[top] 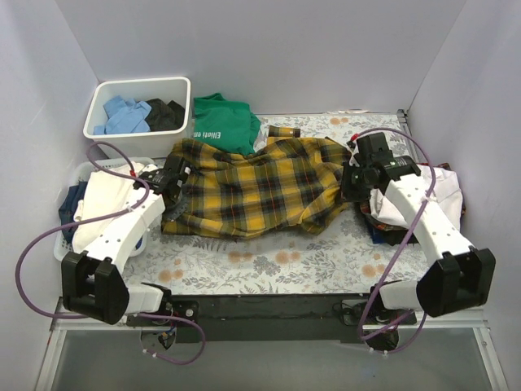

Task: Fold and stack the long sleeve shirts
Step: Fold the shirt

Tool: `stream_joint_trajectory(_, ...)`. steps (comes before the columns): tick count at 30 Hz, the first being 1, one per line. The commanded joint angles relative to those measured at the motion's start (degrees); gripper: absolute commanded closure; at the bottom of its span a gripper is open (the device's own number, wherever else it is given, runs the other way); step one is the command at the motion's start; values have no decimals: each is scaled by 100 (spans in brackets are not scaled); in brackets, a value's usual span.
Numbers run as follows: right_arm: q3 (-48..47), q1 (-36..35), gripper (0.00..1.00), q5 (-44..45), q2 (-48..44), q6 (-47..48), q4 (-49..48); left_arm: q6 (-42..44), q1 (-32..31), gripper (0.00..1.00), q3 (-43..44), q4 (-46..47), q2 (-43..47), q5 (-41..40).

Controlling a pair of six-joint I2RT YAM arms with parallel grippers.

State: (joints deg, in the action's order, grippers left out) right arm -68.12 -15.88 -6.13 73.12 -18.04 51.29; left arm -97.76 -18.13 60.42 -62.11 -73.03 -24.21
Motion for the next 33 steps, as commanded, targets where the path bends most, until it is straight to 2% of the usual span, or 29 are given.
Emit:
stream_joint_trajectory(1, -430, 163, 99, 33, 641, 11, -514, 423, 546, 99, 224, 471, -123, -128)
stream_joint_trajectory(3, -553, 234, 99, -46, 939, 3, -646, 757, 1089, 99, 189, 734, -150, 38)
stream_joint_trajectory(6, -781, 313, 99, -116, 1343, 63, -682, 1056, 1425, 98, 215, 989, -307, 258)
stream_joint_trajectory(9, -905, 331, 99, -151, 1660, 143, -681, 1171, 1418, 93, 250, 1218, -596, 548)
stream_joint_trajectory(14, -923, 349, 99, -152, 2021, 169, -682, 1180, 1418, 78, 224, 1438, -1054, 777)
stream_joint_trajectory(17, -1010, 392, 99, -20, 2285, 108, -690, 1294, 1418, 75, 242, 1657, -1239, 874)
stream_joint_trajectory(24, -1054, 638, 99, 323, 2558, -94, -690, 1505, 1418, 78, 848, 1808, -1951, 901)
stream_joint_trajectory(28, -1159, 700, 99, 192, 2716, -138, -883, 1566, 1418, 80, 1129, 1825, -2215, 812)
stream_joint_trajectory(31, -1317, 700, 96, -124, 2830, -59, -1261, 1549, 1418, 55, 1270, 1746, -2347, 655)
stream_joint_trajectory(32, -1388, 700, 86, -195, 2865, 28, -1366, 1549, 1426, 48, 1375, 1728, -2329, 628)
stream_joint_trajectory(33, -1458, 700, 68, -239, 2857, 46, -1411, 1566, 1426, 41, 1428, 1720, -2321, 593)
